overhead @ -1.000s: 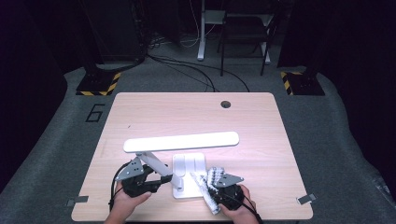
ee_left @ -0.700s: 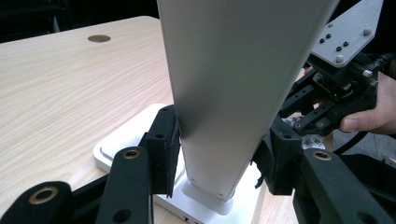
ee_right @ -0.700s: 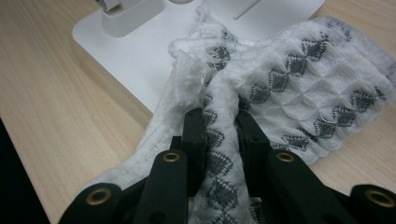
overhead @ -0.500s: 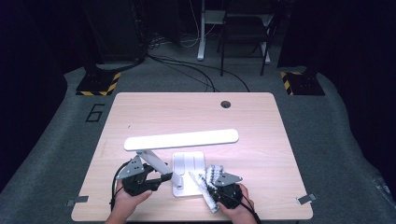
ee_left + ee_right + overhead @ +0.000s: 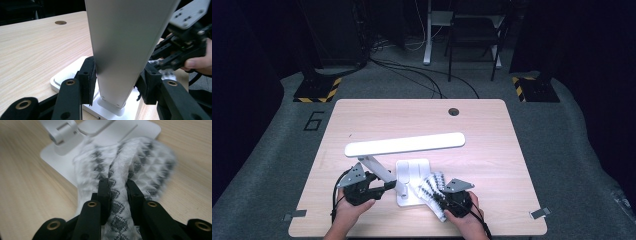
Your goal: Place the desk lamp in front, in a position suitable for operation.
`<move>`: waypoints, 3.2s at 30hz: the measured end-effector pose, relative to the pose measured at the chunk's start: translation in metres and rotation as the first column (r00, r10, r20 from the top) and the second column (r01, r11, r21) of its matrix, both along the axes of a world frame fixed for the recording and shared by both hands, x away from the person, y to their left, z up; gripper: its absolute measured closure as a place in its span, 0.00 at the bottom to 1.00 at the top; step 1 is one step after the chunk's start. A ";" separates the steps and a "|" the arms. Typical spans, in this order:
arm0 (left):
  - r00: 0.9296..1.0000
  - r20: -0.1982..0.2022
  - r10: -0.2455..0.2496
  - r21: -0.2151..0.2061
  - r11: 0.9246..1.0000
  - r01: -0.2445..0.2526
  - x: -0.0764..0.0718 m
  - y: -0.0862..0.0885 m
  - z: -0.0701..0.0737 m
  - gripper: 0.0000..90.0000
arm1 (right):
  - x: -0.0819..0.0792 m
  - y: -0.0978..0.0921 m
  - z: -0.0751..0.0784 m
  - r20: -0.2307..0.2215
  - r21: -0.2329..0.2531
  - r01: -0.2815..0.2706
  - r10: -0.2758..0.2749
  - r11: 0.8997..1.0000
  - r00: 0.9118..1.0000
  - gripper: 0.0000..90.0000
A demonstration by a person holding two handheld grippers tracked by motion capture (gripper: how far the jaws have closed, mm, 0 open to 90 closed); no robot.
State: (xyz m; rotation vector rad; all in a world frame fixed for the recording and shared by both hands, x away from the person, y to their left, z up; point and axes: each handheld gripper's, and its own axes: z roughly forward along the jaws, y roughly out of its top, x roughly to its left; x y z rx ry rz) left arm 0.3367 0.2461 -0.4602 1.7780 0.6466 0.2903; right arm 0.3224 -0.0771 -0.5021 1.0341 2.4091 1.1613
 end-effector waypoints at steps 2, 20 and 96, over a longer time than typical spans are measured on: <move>1.000 0.001 0.000 -0.008 1.000 0.000 0.000 -0.001 0.000 0.61 | -0.005 0.003 0.003 0.015 0.007 -0.046 0.046 0.999 0.999 0.85; 1.000 -0.002 0.002 -0.001 1.000 -0.002 -0.001 -0.001 0.000 0.61 | -0.018 0.069 -0.007 -0.036 0.008 -0.258 0.258 0.966 0.966 0.85; 1.000 -0.007 -0.029 -0.005 1.000 0.029 0.002 0.002 -0.001 0.61 | 0.057 0.016 0.045 0.030 0.055 -0.079 0.078 0.995 0.997 0.86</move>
